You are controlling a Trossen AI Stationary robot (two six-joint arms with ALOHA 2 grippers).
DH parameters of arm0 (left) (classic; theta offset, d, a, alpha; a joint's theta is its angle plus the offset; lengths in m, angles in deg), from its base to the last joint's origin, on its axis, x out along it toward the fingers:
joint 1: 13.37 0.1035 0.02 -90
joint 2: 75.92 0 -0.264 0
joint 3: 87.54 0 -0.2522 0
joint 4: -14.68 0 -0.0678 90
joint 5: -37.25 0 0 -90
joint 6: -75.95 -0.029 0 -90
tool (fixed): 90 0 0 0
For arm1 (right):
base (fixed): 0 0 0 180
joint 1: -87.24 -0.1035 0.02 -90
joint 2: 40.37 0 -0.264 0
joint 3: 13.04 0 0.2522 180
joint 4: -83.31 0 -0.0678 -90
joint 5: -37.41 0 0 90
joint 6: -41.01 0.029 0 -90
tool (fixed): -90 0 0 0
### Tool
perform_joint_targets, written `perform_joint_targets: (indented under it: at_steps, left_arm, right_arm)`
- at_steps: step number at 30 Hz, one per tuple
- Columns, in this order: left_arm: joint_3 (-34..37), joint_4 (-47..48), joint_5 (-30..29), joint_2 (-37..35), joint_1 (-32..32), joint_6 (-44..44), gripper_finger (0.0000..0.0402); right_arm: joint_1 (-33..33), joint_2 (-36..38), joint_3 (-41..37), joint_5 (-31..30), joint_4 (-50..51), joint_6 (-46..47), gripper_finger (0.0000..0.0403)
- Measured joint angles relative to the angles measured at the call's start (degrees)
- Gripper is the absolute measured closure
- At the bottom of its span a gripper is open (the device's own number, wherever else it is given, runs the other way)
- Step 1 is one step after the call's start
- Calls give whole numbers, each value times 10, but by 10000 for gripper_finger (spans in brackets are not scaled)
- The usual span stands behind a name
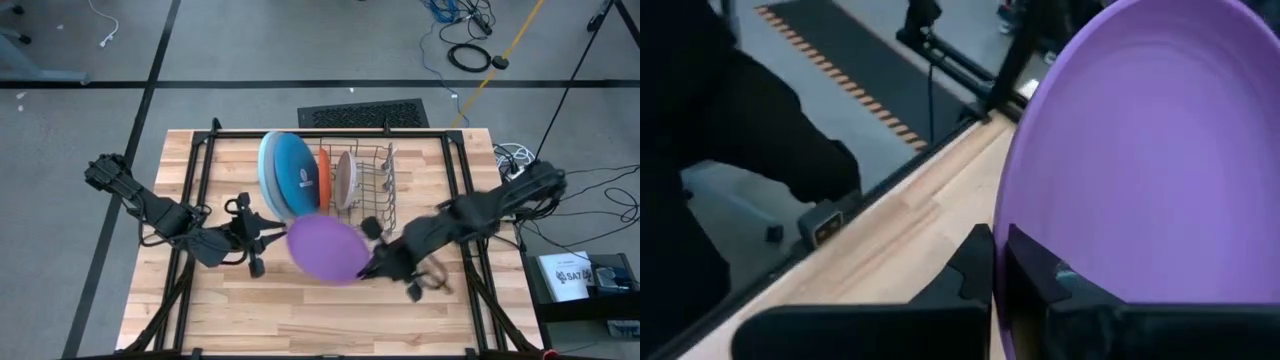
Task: Sort dishes
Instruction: Put the violet plate into the dish rack
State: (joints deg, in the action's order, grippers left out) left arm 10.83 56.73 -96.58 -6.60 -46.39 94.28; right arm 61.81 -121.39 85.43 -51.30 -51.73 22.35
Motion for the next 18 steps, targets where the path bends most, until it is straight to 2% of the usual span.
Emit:
perform_joint_targets:
  at_steps: [5, 10, 14, 18]
  left_arm:
    - [0, -84, 2, 0, -9, -98, 322]
    - [0, -167, 3, 0, -3, -195, 322]
    - [0, -186, 3, 0, 10, -203, 322]
    - [0, -190, 3, 6, 15, -202, 322]
  right_arm:
    - [15, 68, 0, -24, 85, 26, 401]
    - [25, 93, 0, -84, 150, 74, 401]
    - [36, 85, 0, -157, 175, 143, 401]
    - [50, 59, -1, -172, 160, 204, 401]
